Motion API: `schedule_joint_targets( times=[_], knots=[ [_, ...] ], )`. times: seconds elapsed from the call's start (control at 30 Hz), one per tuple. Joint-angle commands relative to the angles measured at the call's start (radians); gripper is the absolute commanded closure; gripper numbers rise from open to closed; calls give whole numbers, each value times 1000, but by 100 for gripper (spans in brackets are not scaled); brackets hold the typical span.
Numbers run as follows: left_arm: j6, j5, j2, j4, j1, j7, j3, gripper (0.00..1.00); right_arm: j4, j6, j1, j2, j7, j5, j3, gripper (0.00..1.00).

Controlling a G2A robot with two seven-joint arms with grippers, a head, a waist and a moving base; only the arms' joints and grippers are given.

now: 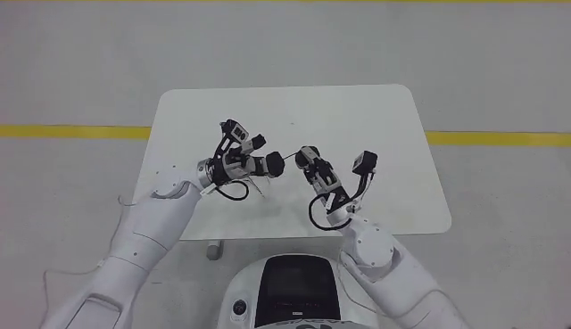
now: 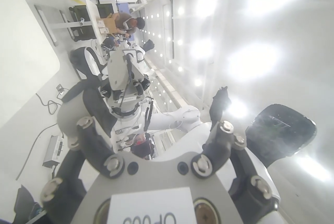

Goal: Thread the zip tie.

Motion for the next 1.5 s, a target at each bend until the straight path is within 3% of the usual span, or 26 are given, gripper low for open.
schedule_joint_targets(
  times=[0.0,0.17,0.27,0.67,0.73,0.9,1.13,1.47],
  knots=[
    [0,1,0,0,0,1,0,0,2,1,2,0,-6,-16,1,100],
    [2,3,0,0,1,7,0,0,2,1,2,0,-6,-16,1,100],
    [10,21,1,-23,10,34,0,0,-3,11,-2,-2,9,-29,0,100],
    [29,28,4,-27,10,25,-2,0,-3,5,-4,-13,-4,-40,-6,100],
    [43,41,4,-43,16,50,2,0,-5,7,-6,-15,2,-28,-2,100],
    [42,57,6,-46,21,64,1,0,-9,4,-11,-23,8,30,5,100],
    [35,74,6,-42,17,80,0,0,-8,10,-11,-25,8,27,6,100],
    [37,84,7,-78,32,107,2,0,-16,35,-20,-32,-12,-92,4,100]
  ],
)
